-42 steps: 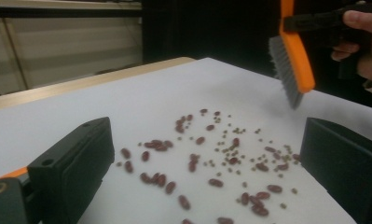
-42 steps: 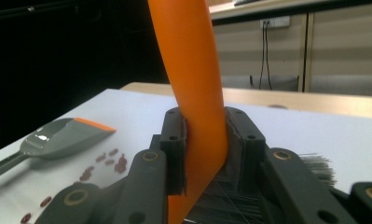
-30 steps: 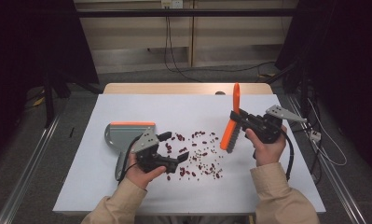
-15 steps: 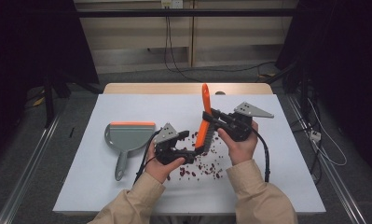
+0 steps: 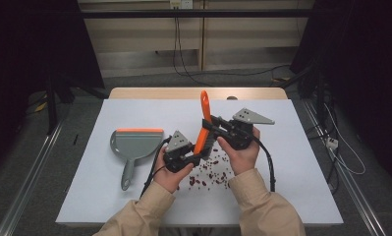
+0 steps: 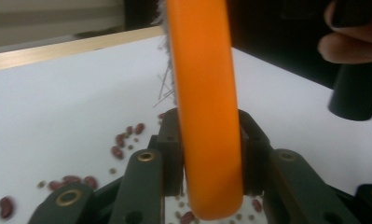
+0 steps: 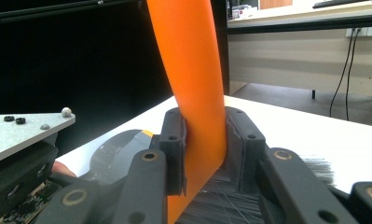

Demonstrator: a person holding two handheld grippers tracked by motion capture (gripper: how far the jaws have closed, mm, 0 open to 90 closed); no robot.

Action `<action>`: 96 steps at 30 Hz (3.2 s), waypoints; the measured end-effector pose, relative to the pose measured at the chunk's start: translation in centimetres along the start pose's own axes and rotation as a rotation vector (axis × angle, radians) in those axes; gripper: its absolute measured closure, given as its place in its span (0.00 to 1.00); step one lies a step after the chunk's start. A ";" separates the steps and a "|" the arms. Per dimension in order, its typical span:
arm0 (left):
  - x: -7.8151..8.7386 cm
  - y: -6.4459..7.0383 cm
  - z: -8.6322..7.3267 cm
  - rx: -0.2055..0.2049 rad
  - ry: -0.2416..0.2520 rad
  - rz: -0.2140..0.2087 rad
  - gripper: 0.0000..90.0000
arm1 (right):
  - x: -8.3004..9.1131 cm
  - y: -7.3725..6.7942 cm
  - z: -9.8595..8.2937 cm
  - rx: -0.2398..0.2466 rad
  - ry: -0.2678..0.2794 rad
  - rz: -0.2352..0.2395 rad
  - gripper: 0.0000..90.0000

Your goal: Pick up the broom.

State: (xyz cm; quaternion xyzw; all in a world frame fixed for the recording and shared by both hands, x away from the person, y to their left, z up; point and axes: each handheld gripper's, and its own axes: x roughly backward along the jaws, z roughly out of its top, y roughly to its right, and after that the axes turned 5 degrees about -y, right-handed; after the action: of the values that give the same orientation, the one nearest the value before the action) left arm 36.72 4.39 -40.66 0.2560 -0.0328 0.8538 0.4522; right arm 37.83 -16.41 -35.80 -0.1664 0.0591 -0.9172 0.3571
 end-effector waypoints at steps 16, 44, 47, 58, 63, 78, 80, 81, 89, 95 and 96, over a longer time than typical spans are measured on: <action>1.1 -1.0 -0.1 0.045 0.024 0.081 0.79 | -0.9 -1.3 -1.2 -0.033 -0.049 -0.123 0.16; 0.9 1.0 -0.3 -0.098 0.074 0.200 0.76 | -4.3 -2.2 -2.1 -0.444 -0.115 -0.152 0.42; 0.4 1.2 -0.5 -0.131 0.057 0.224 0.65 | -4.2 -2.1 -2.0 -0.478 -0.147 -0.122 0.63; 1.2 0.1 -0.4 -0.095 0.096 0.196 0.35 | -3.0 0.2 -1.5 -0.445 -0.128 -0.099 0.77; 2.3 -0.7 -0.3 -0.065 0.097 0.177 0.23 | -1.5 1.7 -1.2 -0.372 -0.142 -0.126 0.77; 6.2 -3.8 -0.5 -0.025 0.100 0.117 0.11 | 3.1 5.6 -0.8 -0.224 -0.250 -0.199 0.77; 6.7 -4.1 -0.7 -0.022 0.100 0.115 0.10 | 3.7 6.0 -0.8 -0.211 -0.256 -0.207 0.77; 6.9 -4.3 -0.8 -0.024 0.102 0.110 0.10 | 3.9 6.1 -0.8 -0.201 -0.259 -0.212 0.77; 8.9 -6.0 -1.7 -0.002 0.116 0.084 0.05 | 5.2 7.0 -0.7 -0.160 -0.313 -0.251 0.77; 10.5 -7.2 -2.6 0.003 0.118 0.075 0.04 | 6.1 7.8 -0.8 -0.152 -0.346 -0.265 0.77; 10.7 -7.3 -2.8 0.011 0.119 0.080 0.04 | 6.2 7.9 -0.8 -0.153 -0.360 -0.270 0.77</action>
State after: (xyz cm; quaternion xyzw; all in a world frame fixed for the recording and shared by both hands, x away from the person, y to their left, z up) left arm 36.47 17.59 -39.38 0.2059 -0.0115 0.8851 0.4172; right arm 38.30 -26.47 -36.69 -0.3601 0.0408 -0.9051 0.2224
